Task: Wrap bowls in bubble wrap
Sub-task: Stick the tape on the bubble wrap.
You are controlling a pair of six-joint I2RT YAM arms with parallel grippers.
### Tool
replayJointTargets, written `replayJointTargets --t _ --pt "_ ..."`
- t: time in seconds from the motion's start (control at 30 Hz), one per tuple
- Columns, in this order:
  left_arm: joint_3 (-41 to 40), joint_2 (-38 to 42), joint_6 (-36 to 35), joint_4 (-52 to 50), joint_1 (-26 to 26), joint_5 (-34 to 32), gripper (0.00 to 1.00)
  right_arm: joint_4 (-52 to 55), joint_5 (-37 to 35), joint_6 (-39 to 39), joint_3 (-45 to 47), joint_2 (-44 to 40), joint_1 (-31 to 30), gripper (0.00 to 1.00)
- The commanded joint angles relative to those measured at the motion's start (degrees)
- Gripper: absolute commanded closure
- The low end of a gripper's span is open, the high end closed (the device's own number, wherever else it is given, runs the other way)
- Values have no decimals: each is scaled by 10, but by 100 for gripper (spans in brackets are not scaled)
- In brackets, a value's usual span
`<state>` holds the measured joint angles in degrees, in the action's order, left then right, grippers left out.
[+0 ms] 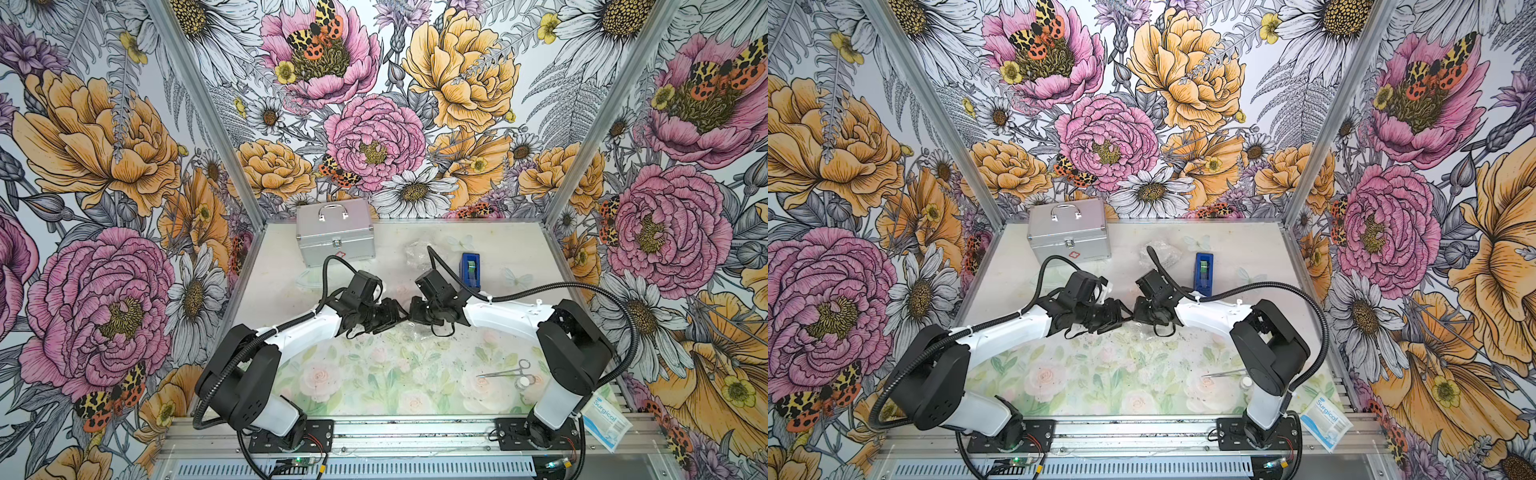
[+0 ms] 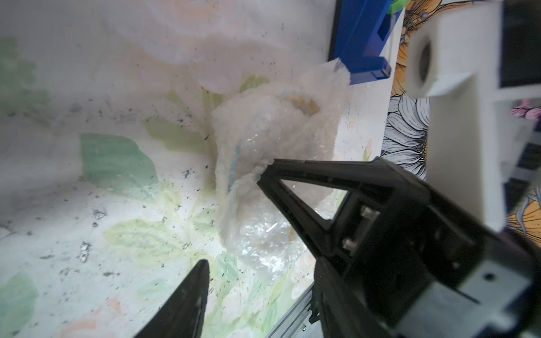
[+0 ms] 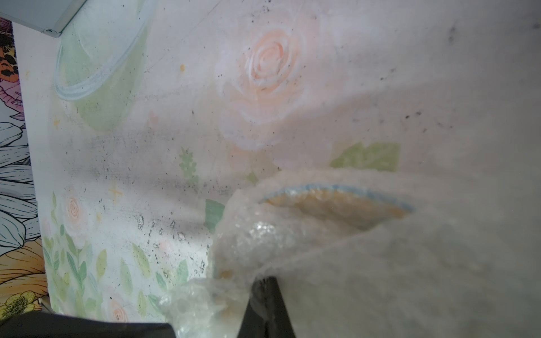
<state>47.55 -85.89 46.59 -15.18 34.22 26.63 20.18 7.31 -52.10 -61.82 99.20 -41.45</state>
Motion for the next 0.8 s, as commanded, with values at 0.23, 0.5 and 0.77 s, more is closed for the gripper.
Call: replayJointTargets --t 0.23,0.5,0.77 --pt "-26 -33 24 64 7 52 39 -19 0 -14 10 2 -4 100" --pt "-15 -77 38 104 10 53 40 -19 -1 -15 12 0 -4 100" --pt "-17 -114 53 96 2 49 59 -17 -20 -1 13 -20 -4 81"
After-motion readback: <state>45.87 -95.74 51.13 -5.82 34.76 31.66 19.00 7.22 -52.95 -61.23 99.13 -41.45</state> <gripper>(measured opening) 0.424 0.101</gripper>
